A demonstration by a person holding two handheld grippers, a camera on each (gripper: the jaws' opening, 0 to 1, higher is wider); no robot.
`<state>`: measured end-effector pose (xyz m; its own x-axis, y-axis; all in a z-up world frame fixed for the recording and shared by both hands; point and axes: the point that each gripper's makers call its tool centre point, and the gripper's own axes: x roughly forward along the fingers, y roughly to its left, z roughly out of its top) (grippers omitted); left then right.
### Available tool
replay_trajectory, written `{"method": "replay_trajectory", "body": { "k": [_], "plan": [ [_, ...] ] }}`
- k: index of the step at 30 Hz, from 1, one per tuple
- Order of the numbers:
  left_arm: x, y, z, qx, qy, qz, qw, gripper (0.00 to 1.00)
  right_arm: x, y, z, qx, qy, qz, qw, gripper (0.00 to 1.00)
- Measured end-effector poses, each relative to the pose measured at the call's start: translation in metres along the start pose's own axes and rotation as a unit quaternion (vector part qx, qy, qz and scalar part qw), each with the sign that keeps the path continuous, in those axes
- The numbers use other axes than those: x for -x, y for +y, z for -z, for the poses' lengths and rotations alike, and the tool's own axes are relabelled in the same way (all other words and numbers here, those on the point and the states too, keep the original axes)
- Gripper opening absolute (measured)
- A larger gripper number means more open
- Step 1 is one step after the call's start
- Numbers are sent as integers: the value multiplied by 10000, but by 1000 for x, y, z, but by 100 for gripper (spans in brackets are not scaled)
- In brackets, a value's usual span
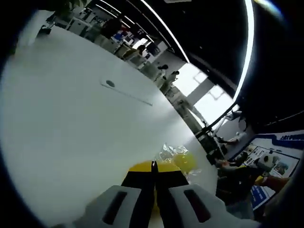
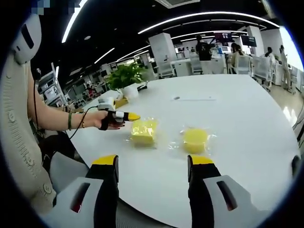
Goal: Compare the silicone blocks by pressing each to a similar depth, holding the contact briefly, and releasing to observe deformation and rebound differences across the visible hardness samples.
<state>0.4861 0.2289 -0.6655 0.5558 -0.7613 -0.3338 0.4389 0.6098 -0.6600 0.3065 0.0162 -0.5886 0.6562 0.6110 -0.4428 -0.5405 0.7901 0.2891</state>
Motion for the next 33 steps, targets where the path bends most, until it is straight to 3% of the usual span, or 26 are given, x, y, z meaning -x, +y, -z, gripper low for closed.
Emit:
{"method": "replay_trajectory", "body": {
  "k": [6,11,14,24,33],
  "plan": [
    [2,-19,-4,-674,91,-183,9975,0,3,6,-4,62,-128,-61,9999,53],
    [3,-37,-5,-835,135,-139,9963,0,9,8,-5,128,-157,-6,9998,54],
    [5,-49,-7,-542,144,-61,9984,0,14,10,-7,280,-217,7,9994,55],
    [11,-85,-12,-1055,152,-103,9943,0,31,17,-12,266,-434,-84,9987,55],
    [35,-128,-40,-1418,-100,-45,9898,0,46,21,-24,410,-628,-136,9971,60]
  ]
}}
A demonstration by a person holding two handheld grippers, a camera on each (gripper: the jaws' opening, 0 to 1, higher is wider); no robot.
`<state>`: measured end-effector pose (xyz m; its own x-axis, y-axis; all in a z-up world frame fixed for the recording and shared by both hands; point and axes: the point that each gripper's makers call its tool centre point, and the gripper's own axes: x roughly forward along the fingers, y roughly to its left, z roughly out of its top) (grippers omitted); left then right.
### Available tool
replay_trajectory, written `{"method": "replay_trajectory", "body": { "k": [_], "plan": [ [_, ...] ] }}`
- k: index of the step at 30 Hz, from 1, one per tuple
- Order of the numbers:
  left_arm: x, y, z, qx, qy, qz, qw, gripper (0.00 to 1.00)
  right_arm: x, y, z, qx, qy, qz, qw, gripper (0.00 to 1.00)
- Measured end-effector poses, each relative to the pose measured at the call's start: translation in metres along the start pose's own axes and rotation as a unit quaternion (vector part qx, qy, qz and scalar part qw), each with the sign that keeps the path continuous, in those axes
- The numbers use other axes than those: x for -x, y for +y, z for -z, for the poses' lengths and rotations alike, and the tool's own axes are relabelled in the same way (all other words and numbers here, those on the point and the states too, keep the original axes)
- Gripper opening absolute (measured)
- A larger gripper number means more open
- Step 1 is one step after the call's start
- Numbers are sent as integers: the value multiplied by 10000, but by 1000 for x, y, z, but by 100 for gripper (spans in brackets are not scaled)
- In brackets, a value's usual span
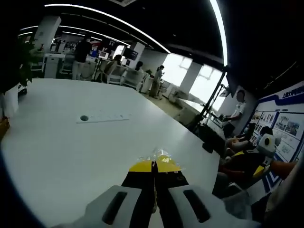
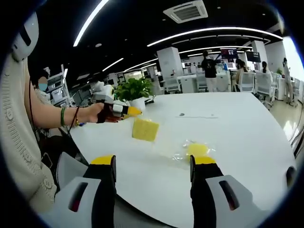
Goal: Compare the silicone blocks by pressing each to a similar depth, holding the contact briefly, and releasing to observe deformation and rebound differences across the visible hardness samples.
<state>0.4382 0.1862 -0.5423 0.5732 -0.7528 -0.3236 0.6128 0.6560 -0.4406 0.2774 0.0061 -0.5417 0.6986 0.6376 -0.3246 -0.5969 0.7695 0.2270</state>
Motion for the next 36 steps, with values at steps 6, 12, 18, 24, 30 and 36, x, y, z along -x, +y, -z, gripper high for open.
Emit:
{"method": "replay_trajectory", "body": {
  "k": [6,12,18,24,30,36],
  "plan": [
    [16,-25,-28,-270,-245,72,9993,0,5,1,-13,141,-113,-124,9998,63],
    [31,-56,-52,-182,-355,456,9982,0,2,5,-31,513,69,-427,9977,72],
    [44,-80,-71,-42,-531,708,9961,0,-9,9,-54,1038,352,-735,9913,78],
    [51,-98,-77,-441,-397,836,9947,0,-27,15,-89,1439,449,-1055,9829,75],
    [50,-108,-69,-667,-98,988,9928,0,-52,21,-111,1789,619,-1436,9714,75],
    [46,-117,-63,-772,99,1163,9902,0,-79,32,-113,2167,999,-1900,9524,75]
  ]
}}
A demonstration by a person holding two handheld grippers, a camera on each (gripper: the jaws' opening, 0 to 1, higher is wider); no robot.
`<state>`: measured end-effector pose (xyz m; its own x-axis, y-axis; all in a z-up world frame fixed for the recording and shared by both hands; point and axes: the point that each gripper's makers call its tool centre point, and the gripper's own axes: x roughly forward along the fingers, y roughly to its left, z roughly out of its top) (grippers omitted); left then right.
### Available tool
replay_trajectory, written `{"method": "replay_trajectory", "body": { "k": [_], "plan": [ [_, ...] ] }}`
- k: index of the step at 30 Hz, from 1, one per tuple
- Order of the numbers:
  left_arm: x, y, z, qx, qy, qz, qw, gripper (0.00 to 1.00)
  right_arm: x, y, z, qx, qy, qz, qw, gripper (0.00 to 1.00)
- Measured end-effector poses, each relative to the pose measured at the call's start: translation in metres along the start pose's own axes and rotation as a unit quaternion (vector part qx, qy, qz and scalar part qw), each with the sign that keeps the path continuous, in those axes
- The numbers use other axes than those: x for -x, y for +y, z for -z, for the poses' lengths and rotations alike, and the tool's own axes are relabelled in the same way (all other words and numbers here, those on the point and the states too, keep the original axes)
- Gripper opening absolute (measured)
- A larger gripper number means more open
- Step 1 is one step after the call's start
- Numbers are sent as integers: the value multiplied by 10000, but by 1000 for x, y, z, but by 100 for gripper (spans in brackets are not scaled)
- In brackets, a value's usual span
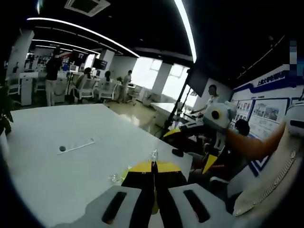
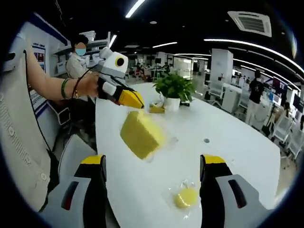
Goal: Compare the silicone blocks by pressing each to a similar depth, holding the contact briefly, and releasing to observe deformation and rebound differences across the visible hardness samples.
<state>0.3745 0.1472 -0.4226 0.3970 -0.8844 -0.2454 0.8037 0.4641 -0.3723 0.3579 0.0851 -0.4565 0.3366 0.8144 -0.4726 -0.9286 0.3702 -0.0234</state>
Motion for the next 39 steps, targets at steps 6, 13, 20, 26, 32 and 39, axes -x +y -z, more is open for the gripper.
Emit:
{"method": "replay_trajectory", "body": {
  "k": [6,13,20,26,32,39],
  "plan": [
    [-8,-3,4,-145,221,98,9996,0,-30,1,2,353,387,-445,9976,74],
    [-18,-10,6,-281,378,298,9984,0,-60,6,7,641,766,-968,9903,72],
    [-25,-23,7,-482,509,558,9960,0,-80,10,18,637,1117,-1413,9816,62],
    [-25,-31,7,-598,539,705,9943,0,-84,18,21,737,1180,-1657,9763,46],
    [-24,-30,9,-670,579,714,9935,0,-85,20,23,824,1208,-1728,9740,37],
    [-20,-32,12,-808,605,696,9925,0,-82,21,21,1262,1219,-1513,9728,25]
  ]
}}
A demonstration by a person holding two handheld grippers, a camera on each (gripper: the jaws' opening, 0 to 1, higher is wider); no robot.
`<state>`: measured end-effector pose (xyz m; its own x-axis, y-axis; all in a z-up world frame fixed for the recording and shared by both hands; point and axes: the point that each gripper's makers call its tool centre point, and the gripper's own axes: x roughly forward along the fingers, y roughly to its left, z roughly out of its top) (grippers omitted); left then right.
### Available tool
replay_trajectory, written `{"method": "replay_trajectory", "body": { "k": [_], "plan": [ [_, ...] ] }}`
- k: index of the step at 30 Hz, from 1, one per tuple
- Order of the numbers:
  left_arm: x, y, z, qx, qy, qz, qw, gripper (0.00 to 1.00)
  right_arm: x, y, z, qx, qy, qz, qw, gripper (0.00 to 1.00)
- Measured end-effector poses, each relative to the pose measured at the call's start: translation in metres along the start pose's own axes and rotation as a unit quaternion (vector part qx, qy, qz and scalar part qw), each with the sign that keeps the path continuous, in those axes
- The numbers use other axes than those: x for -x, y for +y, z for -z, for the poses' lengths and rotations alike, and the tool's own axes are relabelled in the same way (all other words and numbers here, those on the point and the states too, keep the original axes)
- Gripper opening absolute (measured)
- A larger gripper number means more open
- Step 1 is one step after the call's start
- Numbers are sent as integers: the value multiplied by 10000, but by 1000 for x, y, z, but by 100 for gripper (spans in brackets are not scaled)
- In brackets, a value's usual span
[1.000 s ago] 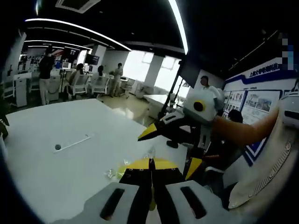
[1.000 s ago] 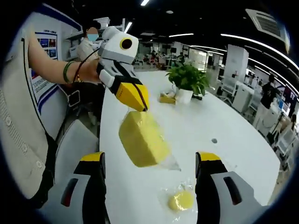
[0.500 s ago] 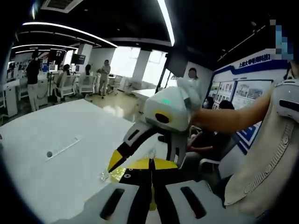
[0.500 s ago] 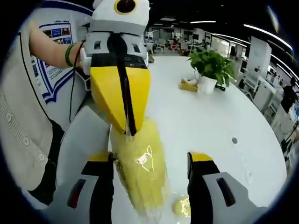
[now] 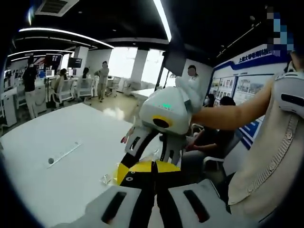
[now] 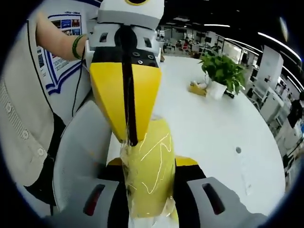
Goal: Compare the silicone blocks by pressing each to a similar depth, holding the contact briefly, and releasing to observe deformation and rebound differences across the visible hardness samples.
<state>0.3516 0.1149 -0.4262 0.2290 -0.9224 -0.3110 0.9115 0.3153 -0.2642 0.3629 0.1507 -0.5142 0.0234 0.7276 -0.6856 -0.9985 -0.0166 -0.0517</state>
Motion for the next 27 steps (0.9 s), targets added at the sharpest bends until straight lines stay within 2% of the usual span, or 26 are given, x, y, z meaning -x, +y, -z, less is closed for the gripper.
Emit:
{"method": "replay_trajectory", "body": {
  "k": [3,13,18,27],
  "plan": [
    [2,-2,-1,-34,-51,-8,10000,0,2,3,-3,44,-14,50,10000,20],
    [7,-11,-4,-355,-121,20,9993,0,3,21,-9,-419,-101,-160,9989,10],
    [7,-19,-11,-440,-313,25,9985,0,7,24,-20,-466,-420,-155,9979,8],
    [9,-21,-13,-558,-429,40,9975,0,8,26,-22,-530,-470,-137,9974,5]
  ]
}}
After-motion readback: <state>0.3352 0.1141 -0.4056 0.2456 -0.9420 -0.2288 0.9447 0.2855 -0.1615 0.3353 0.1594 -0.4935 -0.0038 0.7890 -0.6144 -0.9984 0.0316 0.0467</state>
